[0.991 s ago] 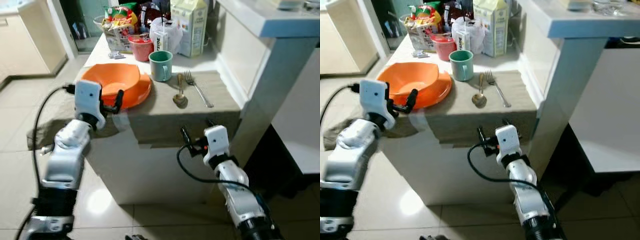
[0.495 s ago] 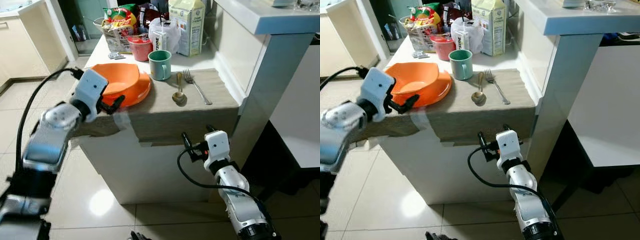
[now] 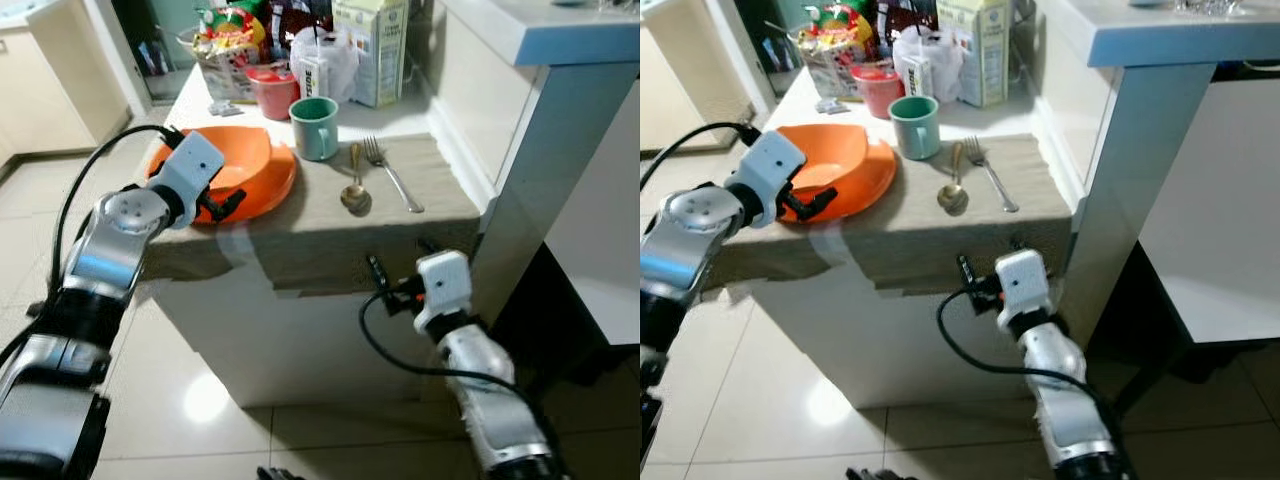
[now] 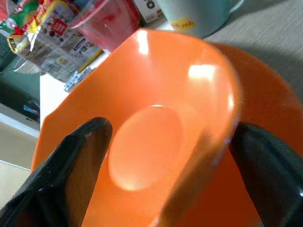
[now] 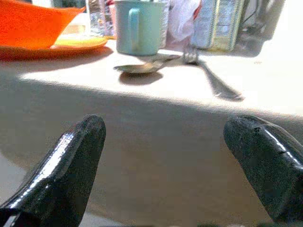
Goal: Setting the table
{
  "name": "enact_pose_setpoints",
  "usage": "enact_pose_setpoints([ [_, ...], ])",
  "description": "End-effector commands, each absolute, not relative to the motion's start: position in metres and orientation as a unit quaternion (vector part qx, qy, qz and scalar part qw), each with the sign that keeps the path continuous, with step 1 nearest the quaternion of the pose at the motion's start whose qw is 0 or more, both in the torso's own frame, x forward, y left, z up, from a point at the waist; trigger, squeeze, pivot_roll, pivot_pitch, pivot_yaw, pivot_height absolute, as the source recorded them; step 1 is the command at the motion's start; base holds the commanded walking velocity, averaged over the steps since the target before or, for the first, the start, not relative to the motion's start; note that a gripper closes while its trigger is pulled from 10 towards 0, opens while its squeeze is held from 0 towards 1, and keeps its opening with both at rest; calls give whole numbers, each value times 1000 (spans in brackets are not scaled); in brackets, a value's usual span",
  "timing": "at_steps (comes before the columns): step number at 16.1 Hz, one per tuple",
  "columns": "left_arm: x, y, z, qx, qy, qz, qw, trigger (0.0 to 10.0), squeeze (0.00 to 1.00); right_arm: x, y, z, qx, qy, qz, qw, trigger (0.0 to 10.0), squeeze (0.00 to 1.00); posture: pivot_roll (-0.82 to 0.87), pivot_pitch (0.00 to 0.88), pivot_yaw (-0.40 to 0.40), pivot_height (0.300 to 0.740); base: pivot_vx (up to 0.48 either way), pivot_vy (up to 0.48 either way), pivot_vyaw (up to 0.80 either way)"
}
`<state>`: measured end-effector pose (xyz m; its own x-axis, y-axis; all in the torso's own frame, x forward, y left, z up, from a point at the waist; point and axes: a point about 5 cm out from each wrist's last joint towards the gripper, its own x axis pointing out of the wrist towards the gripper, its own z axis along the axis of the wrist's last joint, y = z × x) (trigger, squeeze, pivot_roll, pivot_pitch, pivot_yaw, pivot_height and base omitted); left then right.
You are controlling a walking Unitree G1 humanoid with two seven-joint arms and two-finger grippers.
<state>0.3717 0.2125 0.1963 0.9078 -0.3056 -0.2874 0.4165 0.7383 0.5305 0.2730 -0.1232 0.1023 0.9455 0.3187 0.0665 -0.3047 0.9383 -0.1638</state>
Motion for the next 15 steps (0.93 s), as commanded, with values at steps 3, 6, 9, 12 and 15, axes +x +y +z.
enact_pose_setpoints([
  [3,383,214,200,328,95,-196,919,10000,0,264,-130,104,-79,-36,151,985,10000,0,-185,35,151,736,0,0,0],
  [6,385,219,197,335,113,-194,915,10000,0,254,-133,108,-82,-30,147,985,10000,0,-202,73,162,736,0,0,0],
  [9,387,223,187,330,137,-195,914,10000,0,244,-139,108,-84,-18,142,986,10000,0,-212,105,168,736,0,0,0],
  [12,389,225,183,319,156,-192,915,0,0,244,-140,109,-86,-11,142,986,10000,0,-212,108,163,736,0,0,0],
  [15,391,229,187,312,162,-184,918,0,0,244,-141,110,-88,-6,142,986,10000,0,-211,109,162,736,0,0,0],
])
